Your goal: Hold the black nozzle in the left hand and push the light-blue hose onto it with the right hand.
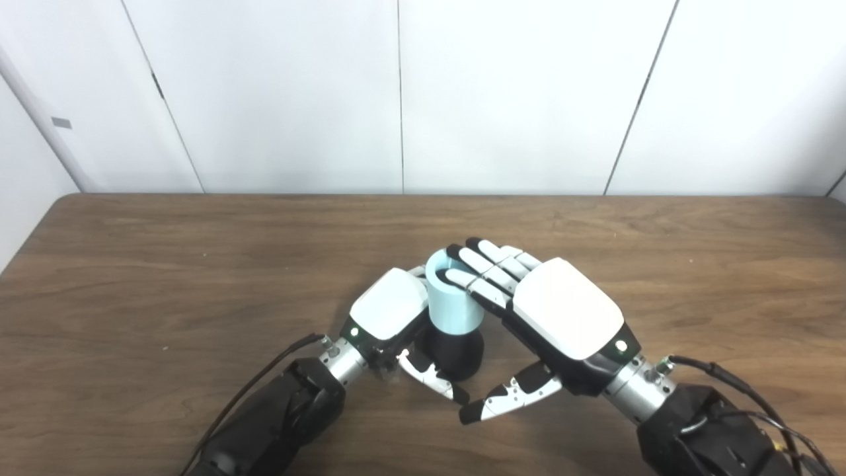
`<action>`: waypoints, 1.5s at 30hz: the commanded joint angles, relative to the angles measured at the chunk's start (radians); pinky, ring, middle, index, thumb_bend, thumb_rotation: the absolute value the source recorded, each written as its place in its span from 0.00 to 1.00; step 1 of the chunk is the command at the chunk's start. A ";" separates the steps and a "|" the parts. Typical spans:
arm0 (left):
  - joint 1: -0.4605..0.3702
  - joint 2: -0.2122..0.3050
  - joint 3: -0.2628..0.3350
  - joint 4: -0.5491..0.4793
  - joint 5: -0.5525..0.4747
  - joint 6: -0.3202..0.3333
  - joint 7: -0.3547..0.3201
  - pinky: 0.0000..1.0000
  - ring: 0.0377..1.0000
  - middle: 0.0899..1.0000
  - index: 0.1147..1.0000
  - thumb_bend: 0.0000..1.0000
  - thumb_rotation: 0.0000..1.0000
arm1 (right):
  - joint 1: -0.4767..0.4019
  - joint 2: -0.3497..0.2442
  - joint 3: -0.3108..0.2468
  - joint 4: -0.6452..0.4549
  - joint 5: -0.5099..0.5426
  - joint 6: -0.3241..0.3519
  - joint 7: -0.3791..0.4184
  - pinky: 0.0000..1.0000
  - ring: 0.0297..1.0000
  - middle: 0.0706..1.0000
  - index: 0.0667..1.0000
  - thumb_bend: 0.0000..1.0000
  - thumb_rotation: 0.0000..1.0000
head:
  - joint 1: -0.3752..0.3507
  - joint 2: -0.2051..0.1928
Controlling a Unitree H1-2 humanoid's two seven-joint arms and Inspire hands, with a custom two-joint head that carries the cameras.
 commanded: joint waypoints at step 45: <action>0.293 -0.076 -0.140 0.114 0.010 0.014 -0.066 0.78 0.51 0.42 0.44 0.52 0.00 | 0.082 -0.026 0.074 0.040 0.080 -0.045 0.091 0.85 0.92 0.92 1.00 0.92 0.70 | -0.005 0.004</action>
